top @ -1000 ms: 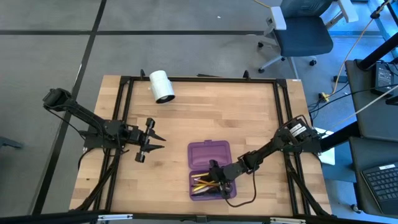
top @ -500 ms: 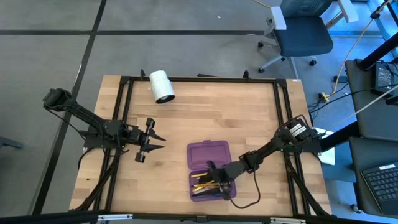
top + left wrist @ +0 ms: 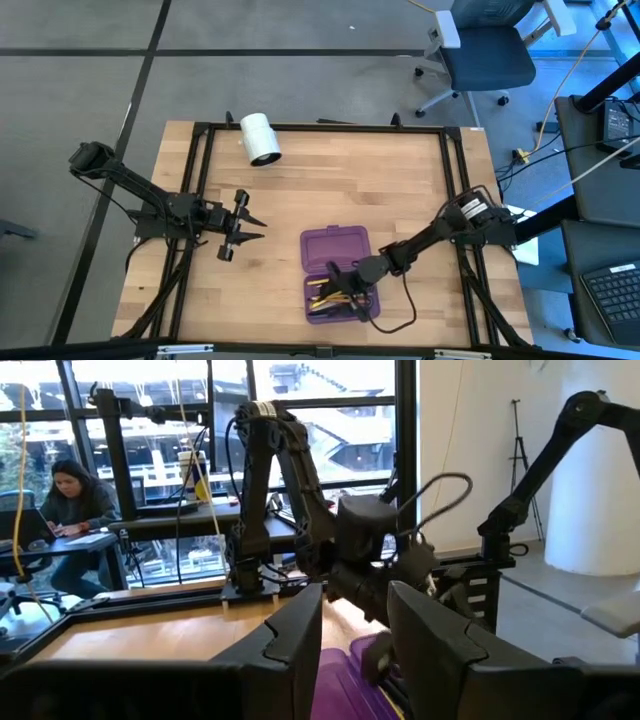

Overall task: Pick & place school supplies into a supply box
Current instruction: Put the orange pencil into the purple supply box, then close the purple supply box

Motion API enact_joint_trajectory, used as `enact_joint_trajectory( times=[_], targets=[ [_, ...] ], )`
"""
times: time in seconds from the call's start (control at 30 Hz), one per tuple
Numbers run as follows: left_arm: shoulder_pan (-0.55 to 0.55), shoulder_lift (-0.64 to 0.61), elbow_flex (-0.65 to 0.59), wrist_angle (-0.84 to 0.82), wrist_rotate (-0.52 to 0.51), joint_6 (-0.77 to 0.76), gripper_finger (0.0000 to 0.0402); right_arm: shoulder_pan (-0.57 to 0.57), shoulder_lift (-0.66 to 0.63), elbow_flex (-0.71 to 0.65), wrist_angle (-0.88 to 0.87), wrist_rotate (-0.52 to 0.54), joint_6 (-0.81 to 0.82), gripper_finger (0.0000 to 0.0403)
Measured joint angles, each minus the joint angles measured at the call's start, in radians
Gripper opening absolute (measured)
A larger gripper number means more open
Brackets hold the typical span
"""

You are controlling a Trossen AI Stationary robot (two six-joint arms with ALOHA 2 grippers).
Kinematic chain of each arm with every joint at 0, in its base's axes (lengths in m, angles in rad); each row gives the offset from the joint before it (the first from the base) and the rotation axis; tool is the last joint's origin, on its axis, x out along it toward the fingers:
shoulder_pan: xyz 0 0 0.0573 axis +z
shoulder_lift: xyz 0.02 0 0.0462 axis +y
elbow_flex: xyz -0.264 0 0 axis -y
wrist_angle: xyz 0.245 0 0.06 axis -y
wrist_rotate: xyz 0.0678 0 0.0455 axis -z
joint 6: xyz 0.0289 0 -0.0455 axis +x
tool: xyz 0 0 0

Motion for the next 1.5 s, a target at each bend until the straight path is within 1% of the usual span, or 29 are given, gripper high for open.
enact_joint_trajectory(
  times=[0.13,0.3,0.37,0.5,0.6,0.73,0.8,1.0,1.1,1.3,1.4,1.5],
  targets=[
    [0.000,0.000,0.000,-0.004,0.000,0.000,0.0111,-0.003,0.070,0.023,0.033,-0.012,0.024,0.0225],
    [0.000,0.000,0.000,-0.004,-0.002,0.000,0.0111,-0.031,0.121,0.071,0.058,-0.129,0.058,0.0225],
    [0.000,0.000,0.000,-0.004,-0.002,0.000,0.0112,-0.036,0.125,0.078,0.042,-0.152,0.060,0.0225],
    [0.000,0.000,0.000,-0.004,-0.002,0.000,0.0112,-0.035,0.123,0.082,0.015,-0.157,0.080,0.0225],
    [0.000,0.000,0.000,-0.004,-0.002,0.000,0.0111,-0.035,0.120,0.082,0.007,-0.156,0.054,0.0225],
    [0.000,0.000,0.000,-0.004,-0.002,0.000,0.0111,-0.037,0.083,0.081,-0.070,-0.154,0.030,0.0225],
    [0.000,0.000,0.000,-0.004,-0.002,0.000,0.0111,-0.039,0.057,0.081,-0.133,-0.144,0.018,0.0225],
    [0.000,0.000,0.000,-0.003,-0.002,0.000,0.0112,-0.040,-0.032,0.081,-0.332,-0.041,-0.026,0.0225],
    [0.000,0.000,0.000,-0.003,-0.002,0.000,0.0111,-0.040,-0.053,0.081,-0.400,-0.033,-0.021,0.0225],
    [0.000,0.000,0.000,-0.004,-0.003,0.000,0.0112,-0.039,-0.064,0.082,-0.475,-0.033,0.014,0.0225],
    [0.000,0.000,0.000,0.003,0.008,-0.015,0.0111,-0.039,-0.116,0.081,-0.566,-0.002,0.030,0.0225],
    [0.000,0.015,0.002,0.065,0.063,-0.008,0.0111,-0.027,-0.215,0.080,-0.623,0.037,-0.003,0.0225]
  ],
)
